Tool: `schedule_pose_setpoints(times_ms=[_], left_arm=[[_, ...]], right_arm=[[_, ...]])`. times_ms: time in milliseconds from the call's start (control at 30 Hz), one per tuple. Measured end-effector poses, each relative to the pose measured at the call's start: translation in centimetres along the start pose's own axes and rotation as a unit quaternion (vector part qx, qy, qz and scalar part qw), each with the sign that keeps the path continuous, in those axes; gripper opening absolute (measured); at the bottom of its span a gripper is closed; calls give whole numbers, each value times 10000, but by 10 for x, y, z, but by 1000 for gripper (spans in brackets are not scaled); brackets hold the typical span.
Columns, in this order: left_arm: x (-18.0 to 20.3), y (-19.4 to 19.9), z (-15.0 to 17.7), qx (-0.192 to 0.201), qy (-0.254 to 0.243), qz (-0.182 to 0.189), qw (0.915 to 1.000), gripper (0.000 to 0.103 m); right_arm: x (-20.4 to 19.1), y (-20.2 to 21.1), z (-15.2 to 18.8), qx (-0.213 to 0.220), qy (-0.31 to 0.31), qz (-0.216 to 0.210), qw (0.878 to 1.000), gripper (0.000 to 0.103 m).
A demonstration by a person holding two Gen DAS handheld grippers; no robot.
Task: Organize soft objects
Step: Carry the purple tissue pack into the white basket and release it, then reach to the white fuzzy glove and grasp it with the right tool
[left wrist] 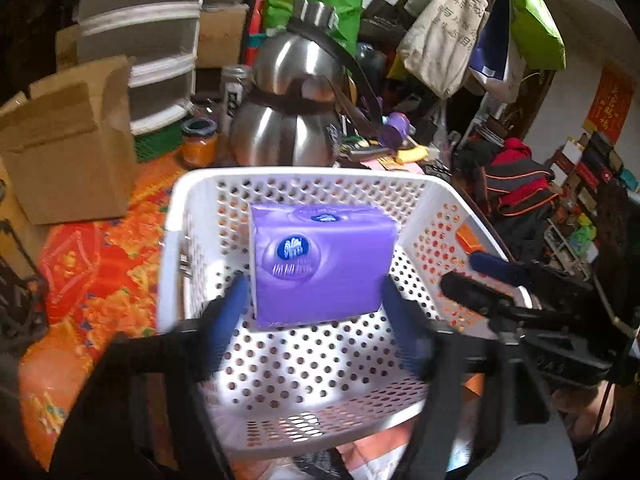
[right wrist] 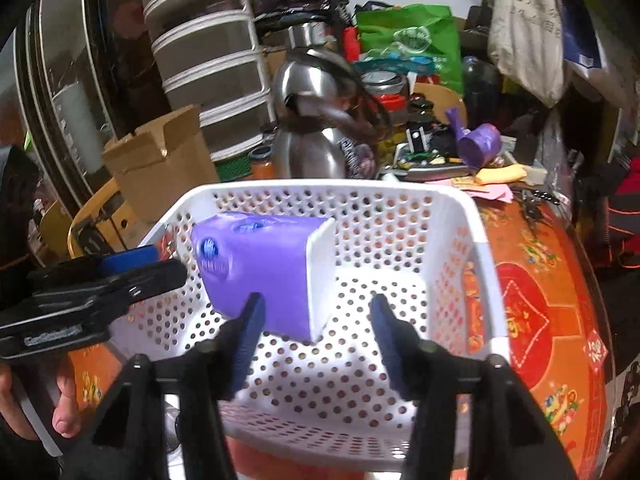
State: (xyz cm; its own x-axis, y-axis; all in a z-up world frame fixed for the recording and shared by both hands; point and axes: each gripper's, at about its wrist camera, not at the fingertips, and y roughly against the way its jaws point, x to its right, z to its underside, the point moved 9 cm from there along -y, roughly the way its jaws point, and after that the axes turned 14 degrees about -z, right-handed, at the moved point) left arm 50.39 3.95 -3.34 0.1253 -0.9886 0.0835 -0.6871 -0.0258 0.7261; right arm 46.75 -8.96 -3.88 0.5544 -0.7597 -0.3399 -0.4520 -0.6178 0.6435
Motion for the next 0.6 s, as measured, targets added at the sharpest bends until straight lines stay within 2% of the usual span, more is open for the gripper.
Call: schedule_pose_setpoints(times_ms=[67, 133, 367, 467, 600], left_arm=[[-4, 7, -2, 145, -22, -136, 9998, 79], [-2, 13, -3, 255, -87, -151, 9995, 79], [-1, 27, 5, 274, -161, -181, 9993, 79], [-4, 41, 12, 354, -124, -120, 9992, 79], [-13, 74, 26, 606, -105, -325, 9976, 82]], right_arm=[[1, 5, -2, 74, -29, -3, 10000, 65], [1, 6, -2, 62, -17, 8, 10000, 65], [-2, 12, 9, 58, 26, 35, 10000, 65], [-3, 25, 13, 169, -32, 23, 9998, 65], [-11, 53, 23, 429, -39, 51, 9991, 67]])
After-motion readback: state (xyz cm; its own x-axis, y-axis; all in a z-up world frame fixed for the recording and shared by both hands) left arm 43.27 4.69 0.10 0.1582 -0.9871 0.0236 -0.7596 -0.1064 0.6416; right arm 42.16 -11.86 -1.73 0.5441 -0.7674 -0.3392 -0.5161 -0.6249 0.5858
